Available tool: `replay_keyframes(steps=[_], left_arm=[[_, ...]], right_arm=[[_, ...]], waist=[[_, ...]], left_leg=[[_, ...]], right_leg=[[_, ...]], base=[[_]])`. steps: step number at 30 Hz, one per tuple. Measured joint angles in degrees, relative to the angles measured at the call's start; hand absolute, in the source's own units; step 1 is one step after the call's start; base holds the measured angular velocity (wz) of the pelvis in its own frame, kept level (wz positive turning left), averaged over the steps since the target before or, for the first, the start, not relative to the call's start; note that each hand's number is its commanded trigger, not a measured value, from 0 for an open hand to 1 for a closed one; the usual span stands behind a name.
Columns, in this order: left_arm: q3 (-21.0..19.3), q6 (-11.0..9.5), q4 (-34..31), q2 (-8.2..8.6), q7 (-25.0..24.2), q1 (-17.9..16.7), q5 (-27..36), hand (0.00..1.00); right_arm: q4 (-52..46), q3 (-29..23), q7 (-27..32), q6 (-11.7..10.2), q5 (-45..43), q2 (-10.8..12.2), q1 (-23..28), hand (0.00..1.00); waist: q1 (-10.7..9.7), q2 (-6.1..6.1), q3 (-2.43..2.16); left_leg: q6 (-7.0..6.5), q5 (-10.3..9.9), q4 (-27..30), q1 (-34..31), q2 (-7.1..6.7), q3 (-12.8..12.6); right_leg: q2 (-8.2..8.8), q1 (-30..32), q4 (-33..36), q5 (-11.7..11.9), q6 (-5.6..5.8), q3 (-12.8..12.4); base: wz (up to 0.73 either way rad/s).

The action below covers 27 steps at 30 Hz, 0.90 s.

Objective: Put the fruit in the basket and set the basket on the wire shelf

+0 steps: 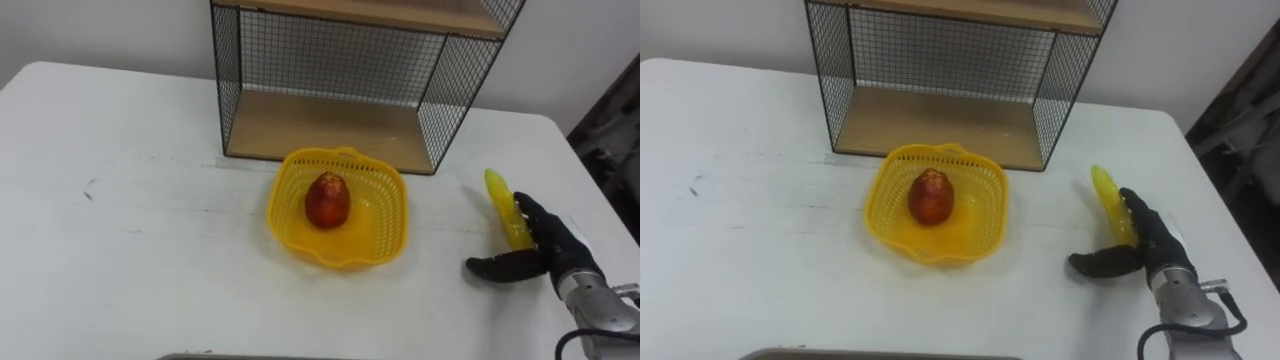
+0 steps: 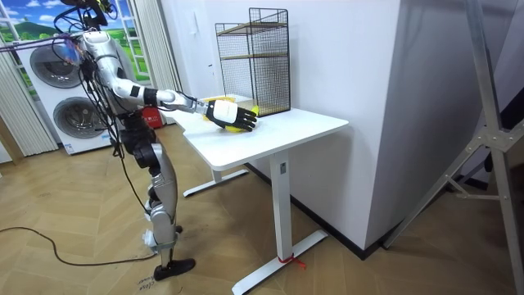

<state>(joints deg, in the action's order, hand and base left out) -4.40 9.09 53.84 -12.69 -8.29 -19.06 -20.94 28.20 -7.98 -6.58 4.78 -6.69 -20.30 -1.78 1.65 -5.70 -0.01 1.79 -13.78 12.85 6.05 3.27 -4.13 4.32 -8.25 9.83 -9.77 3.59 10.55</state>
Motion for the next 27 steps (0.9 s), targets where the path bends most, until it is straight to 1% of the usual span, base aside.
replay_keyframes(steps=[4, 8, 15, 19, 20, 21, 22, 26, 27], left_arm=[[0.01, 0.22, 0.0, -0.06, 0.16, 0.4, 0.04, 0.0], [-0.05, 0.21, 0.25, -0.12, 0.17, 0.61, 0.02, 0.0], [-0.08, 0.21, 0.25, -0.1, -0.13, 0.64, 0.01, 0.0], [-0.09, 0.21, 0.24, -0.11, -0.12, 0.78, 0.01, 0.0], [-0.09, 0.21, 0.24, -0.11, -0.12, 0.83, 0.01, 0.0], [-0.09, 0.21, 0.24, -0.11, -0.12, 0.87, 0.0, 0.0], [-0.09, 0.22, 0.24, -0.11, -0.12, 0.86, 0.0, 0.0], [-0.09, 0.3, 0.24, -0.11, -0.12, 0.85, 0.0, 0.0], [-0.09, 0.36, 0.24, -0.11, -0.11, 0.85, 0.01, 0.0]], right_arm=[[2.58, -0.04, -0.31, -0.62, -0.71, -0.16, -0.67, 0.0], [4.9, -0.17, -0.39, -1.65, -2.37, -0.18, -1.74, 0.0], [5.5, -0.59, -0.45, -1.75, -3.01, -0.18, -1.75, 0.0], [6.78, -0.72, -0.47, -2.83, -3.13, -0.19, -1.95, 0.0], [6.87, -0.72, -0.47, -2.83, -3.18, -0.19, -2.03, 0.21], [6.95, -0.72, -0.47, -2.81, -3.55, -0.19, -2.06, 0.97], [7.01, -0.74, -0.49, -2.81, -4.14, -0.19, -2.06, 1.0], [7.17, -1.0, 0.25, -2.81, -5.44, -0.22, -2.29, 1.0], [7.51, -1.93, 0.76, -2.75, -6.32, -0.27, -2.67, 1.0]], waist=[[-0.39, -0.01, 0.0], [-0.42, 0.14, -0.01], [-0.1, 0.13, -0.02], [-0.47, 0.16, -0.03], [-0.49, 0.17, -0.04], [-0.51, 0.22, -0.07], [-0.53, 0.26, -0.09], [-0.54, 0.4, -0.19], [-0.53, 0.48, -0.23]], left_leg=[[0.02, -0.03, 0.52, 0.11, -0.03, 1.18], [0.03, -0.03, 1.22, -0.39, -0.05, 1.47], [0.05, -0.05, 2.11, -1.09, -0.09, 1.98], [0.06, -0.1, 2.57, -1.44, -0.12, 2.46], [0.07, -0.1, 2.59, -1.44, -0.12, 2.49], [0.07, -0.1, 2.66, -1.45, -0.13, 2.6], [0.07, -0.1, 2.72, -1.42, -0.13, 2.71], [0.07, -0.1, 2.83, -1.4, -0.16, 2.87], [0.07, -0.1, 2.83, -1.37, -0.16, 2.92]], right_leg=[[0.0, -0.97, 0.04, 0.0, 0.0, 0.81], [-0.01, -1.01, 0.03, 0.04, -0.06, 0.87], [-0.05, -0.94, 0.02, 0.1, -0.16, 1.02], [-0.07, -1.12, -0.08, 0.1, -0.17, 1.37], [-0.07, -1.16, -0.11, 0.1, -0.17, 1.43], [-0.06, -1.23, -0.17, 0.1, -0.18, 1.56], [-0.06, -1.22, -0.23, 0.09, -0.2, 1.66], [-0.06, -1.27, -0.3, 0.03, -0.29, 1.81], [-0.06, -1.33, -0.33, 0.03, -0.29, 1.86]], base=[[0.12], [0.04], [0.02], [0.06], [0.04], [0.04], [0.05], [0.01], [0.0]])
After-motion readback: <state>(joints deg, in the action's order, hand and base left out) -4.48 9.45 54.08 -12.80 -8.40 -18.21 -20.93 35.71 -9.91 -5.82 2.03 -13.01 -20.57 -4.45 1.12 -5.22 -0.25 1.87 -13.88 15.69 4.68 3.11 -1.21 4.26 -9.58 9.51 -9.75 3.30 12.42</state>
